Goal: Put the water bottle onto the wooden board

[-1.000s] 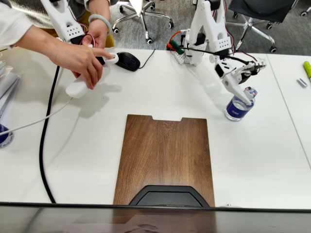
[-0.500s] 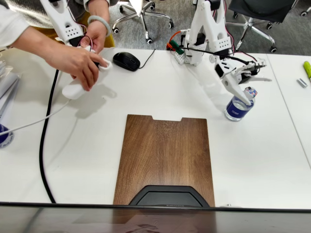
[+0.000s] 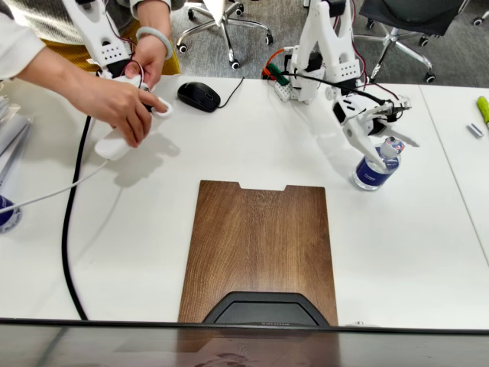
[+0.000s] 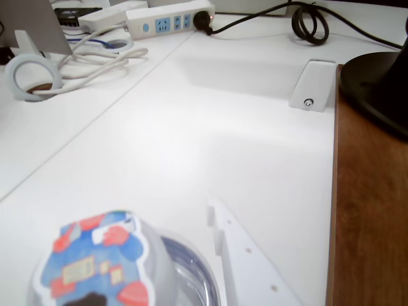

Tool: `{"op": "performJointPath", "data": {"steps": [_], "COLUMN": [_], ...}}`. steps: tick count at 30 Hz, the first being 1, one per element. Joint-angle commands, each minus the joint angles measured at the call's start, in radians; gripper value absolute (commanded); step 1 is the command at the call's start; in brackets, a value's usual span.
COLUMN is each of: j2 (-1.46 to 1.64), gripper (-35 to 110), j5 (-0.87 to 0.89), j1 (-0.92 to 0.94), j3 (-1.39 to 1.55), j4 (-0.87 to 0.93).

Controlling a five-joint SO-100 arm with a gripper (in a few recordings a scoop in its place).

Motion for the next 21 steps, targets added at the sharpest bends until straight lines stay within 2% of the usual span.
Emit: {"op": "performJointPath", "data": {"steps": [1,3,7,14,16,21], "j2": [0.026,0.025,0.023,0.021,0.020,0.018], "gripper": [44,40,19,17,7,0], "j5": [-0.015,-0.015,-0.018,-0.018,-0.018,-0.020], "j1": [0.000,-0.005,-0.009,-0.011,-0.011,-0.011], "j3": [0.003,0.003,0.003,0.003,0.003,0.003], "j4": [-0.005,-0.005,-0.005,-0.005,-0.005,-0.005]}}
